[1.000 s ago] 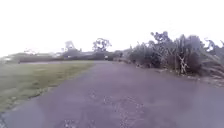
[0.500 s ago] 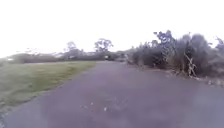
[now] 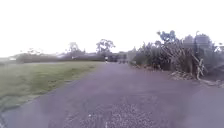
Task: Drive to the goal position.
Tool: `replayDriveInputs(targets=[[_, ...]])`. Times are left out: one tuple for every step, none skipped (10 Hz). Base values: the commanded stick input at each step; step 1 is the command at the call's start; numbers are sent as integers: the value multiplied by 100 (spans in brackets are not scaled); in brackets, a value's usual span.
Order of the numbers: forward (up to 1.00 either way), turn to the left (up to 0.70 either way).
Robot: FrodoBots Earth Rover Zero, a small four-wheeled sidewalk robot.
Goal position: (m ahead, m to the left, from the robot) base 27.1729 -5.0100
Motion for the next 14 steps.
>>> replayDriveInputs(targets=[[70,-3],[70,-6],[70,-10],[70,-35],[70,-35],[70,-35],[70,-35],[70,-35],[70,-35],[70,-35],[70,-35],[70,0],[70,0],[70,0]])
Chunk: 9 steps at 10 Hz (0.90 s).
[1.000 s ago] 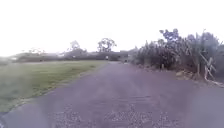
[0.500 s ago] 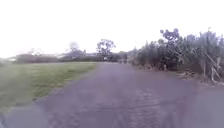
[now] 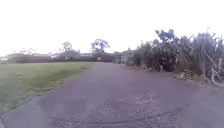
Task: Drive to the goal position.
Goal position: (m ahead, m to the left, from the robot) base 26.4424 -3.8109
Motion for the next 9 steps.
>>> replayDriveInputs(targets=[[70,0],[70,0],[70,0],[70,0],[70,0],[70,0],[70,0],[70,0],[70,0]])
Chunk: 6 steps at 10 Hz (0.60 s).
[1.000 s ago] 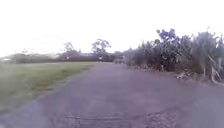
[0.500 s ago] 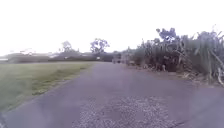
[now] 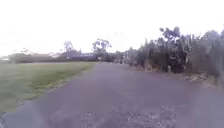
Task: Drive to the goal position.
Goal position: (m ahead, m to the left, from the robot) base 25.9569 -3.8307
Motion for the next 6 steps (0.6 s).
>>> replayDriveInputs(targets=[[70,0],[70,0],[70,0],[70,0],[70,0],[70,0]])
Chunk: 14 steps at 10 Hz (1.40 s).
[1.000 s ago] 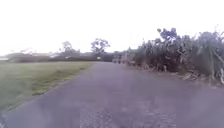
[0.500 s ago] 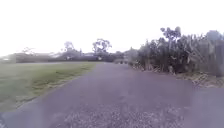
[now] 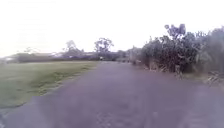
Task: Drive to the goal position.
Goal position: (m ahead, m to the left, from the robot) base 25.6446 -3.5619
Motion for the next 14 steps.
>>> replayDriveInputs(targets=[[70,0],[70,0],[70,0],[70,0],[70,0],[70,0],[70,0],[70,0],[70,0],[70,0],[70,0],[70,0],[70,0],[70,0]])
